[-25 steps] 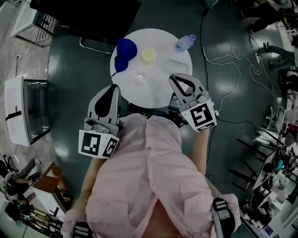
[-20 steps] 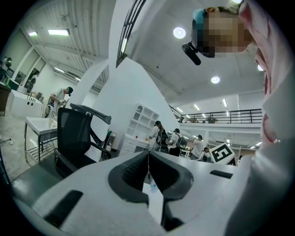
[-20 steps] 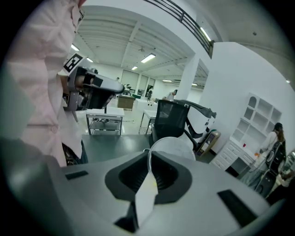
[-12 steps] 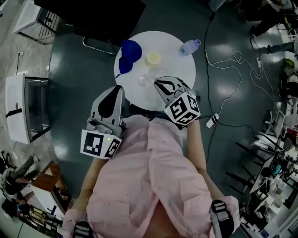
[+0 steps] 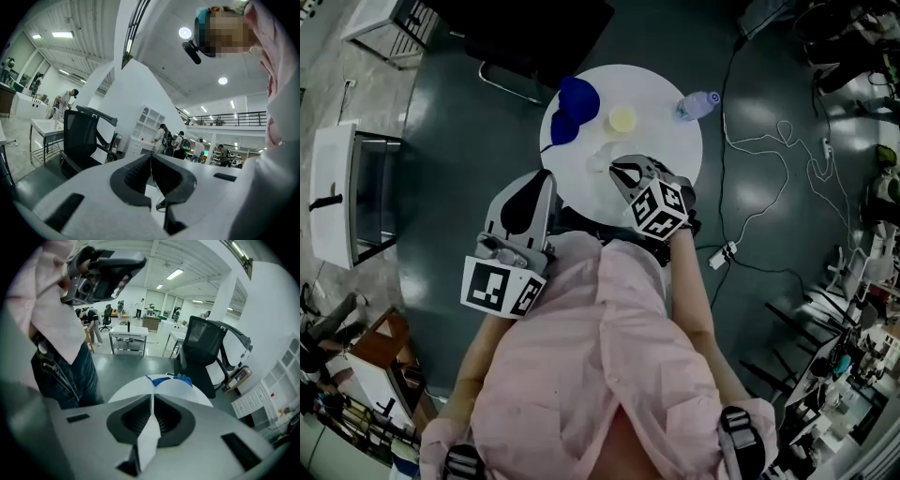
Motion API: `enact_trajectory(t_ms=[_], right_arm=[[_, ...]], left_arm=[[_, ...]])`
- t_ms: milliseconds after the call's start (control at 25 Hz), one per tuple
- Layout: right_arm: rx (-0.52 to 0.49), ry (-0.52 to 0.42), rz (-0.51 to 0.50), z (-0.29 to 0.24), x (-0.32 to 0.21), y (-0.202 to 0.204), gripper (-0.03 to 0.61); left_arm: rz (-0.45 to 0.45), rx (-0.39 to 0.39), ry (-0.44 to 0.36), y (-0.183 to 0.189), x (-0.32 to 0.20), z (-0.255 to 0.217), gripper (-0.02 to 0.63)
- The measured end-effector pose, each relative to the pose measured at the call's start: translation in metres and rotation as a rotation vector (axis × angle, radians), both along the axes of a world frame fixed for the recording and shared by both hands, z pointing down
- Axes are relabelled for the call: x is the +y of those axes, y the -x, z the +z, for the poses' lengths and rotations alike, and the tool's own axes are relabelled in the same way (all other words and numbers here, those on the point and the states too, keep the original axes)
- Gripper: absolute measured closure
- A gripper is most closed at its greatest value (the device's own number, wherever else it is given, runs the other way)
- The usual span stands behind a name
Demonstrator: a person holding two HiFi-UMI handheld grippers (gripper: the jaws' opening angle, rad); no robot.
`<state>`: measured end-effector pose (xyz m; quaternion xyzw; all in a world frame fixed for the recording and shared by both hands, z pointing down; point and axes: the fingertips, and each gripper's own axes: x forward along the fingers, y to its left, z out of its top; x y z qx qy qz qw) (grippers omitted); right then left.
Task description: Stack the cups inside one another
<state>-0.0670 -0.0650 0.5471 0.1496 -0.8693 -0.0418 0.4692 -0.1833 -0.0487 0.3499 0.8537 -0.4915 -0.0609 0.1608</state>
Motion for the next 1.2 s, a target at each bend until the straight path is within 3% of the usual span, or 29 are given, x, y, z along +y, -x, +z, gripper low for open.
enact_trajectory(t_ms=[360,1200], right_arm=[[0.084,0.089,-0.090,0.051,0.010,0.004,0.541],[0.157,0.172,-0.171,0.100,0.018,0.014,0.540]], left_arm=[[0.000,-0.020,0.012,-0.004,-0.002,0.002,0.594],[-0.003,-0.044,0.045,-0.007,-0.001,0.008,0.594]])
